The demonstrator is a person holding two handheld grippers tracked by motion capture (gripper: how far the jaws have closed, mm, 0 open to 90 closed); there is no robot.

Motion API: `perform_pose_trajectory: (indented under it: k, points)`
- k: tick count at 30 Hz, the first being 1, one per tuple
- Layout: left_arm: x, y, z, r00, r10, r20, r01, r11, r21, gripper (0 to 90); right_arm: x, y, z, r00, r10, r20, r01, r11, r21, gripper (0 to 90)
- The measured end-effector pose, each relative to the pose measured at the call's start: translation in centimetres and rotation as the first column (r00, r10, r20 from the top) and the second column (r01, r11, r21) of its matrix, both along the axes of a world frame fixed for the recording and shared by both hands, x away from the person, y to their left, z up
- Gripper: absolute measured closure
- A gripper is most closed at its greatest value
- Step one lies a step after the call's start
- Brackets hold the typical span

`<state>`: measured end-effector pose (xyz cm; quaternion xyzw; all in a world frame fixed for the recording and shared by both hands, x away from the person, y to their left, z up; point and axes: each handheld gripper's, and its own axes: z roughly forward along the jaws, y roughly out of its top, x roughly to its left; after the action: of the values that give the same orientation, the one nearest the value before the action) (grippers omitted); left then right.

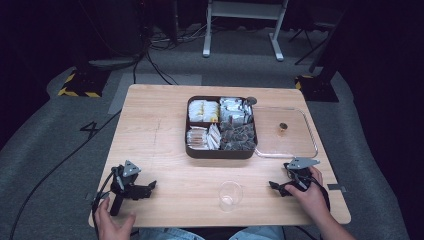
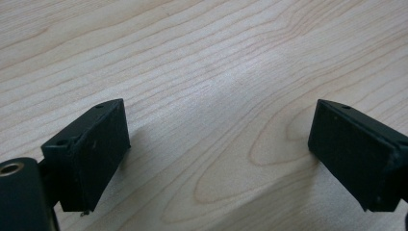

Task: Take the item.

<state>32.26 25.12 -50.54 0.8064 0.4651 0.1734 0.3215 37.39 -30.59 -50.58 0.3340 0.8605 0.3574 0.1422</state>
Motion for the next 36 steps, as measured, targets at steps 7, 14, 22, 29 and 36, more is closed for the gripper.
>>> perform_pose_trajectory:
  k: [7, 14, 22, 29, 36]
  points:
    - [0.0, 0.1, 0.0, 1.0, -0.007, -0.003, 0.007, 1.0, 0.002, 6.8, -0.1, 0.0, 0.0, 1.0, -0.001, 0.005, 0.001, 1.0, 0.0, 1.6]
    - [0.0, 0.0, 0.0, 1.0, -0.007, -0.001, 0.007, 1.0, 0.002, 6.4, -0.5, -0.1, 0.1, 0.9996, 0.02, 0.018, -0.02, 1.0, 0.015, 8.9]
    - [0.0, -0.2, 0.0, 0.9997, 0.026, -0.002, -0.026, 0.9997, 0.002, 6.6, -0.5, -0.2, 0.1, 0.9996, 0.022, 0.018, -0.022, 0.999, 0.022, 10.7]
    - [0.2, 0.2, 0.2, 0.9957, 0.092, 0.012, -0.092, 0.9957, -0.012, 20.3, -0.5, -0.2, 0.1, 0.9996, 0.022, 0.017, -0.022, 1.0, 0.022, 10.7]
    - [0.2, -1.4, 2.5, 0.9986, 0.05, 0.015, -0.05, 0.9987, 0.006, 29.9, -0.5, -0.2, 0.1, 0.9996, 0.023, 0.018, -0.023, 0.999, 0.022, 10.7]
